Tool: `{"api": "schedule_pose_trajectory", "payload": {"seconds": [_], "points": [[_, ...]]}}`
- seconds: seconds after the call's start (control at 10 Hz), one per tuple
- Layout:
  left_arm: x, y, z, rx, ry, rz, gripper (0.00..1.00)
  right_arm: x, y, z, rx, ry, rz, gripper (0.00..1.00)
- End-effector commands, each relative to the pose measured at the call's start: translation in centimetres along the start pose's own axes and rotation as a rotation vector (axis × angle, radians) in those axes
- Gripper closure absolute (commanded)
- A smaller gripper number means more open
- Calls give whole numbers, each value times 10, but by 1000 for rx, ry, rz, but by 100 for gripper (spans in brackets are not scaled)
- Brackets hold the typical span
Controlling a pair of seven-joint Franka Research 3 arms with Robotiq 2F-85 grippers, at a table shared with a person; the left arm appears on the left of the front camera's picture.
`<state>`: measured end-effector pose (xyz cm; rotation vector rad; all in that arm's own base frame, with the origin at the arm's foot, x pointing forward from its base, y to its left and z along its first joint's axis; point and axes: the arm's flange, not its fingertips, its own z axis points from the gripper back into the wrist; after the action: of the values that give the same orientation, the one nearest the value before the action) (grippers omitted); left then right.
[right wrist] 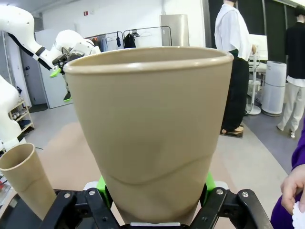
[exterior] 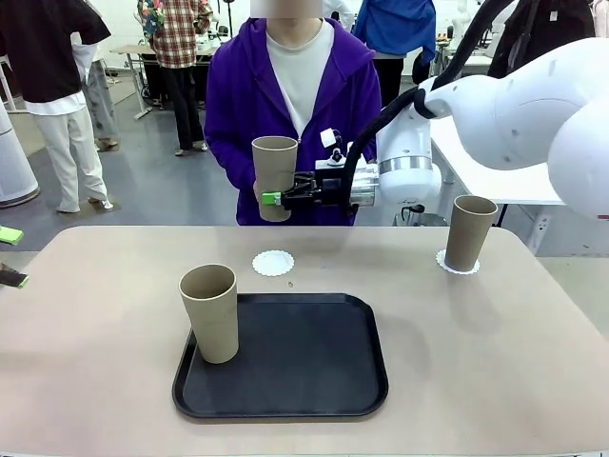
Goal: Place coasters on the table and set cups on them.
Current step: Take one Reusable plastic cup from the Flat Tray and place it on a coaster set by the human.
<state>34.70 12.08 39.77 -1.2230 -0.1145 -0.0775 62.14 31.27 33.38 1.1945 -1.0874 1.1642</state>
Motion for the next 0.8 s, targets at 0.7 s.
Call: {"api": "schedule_pose_trajectory", "payload": {"seconds": [0.7], "points": [[0,-2,1,-11,-10,-4,0,-9,-10,-2,-7,0,-3,19]]}}
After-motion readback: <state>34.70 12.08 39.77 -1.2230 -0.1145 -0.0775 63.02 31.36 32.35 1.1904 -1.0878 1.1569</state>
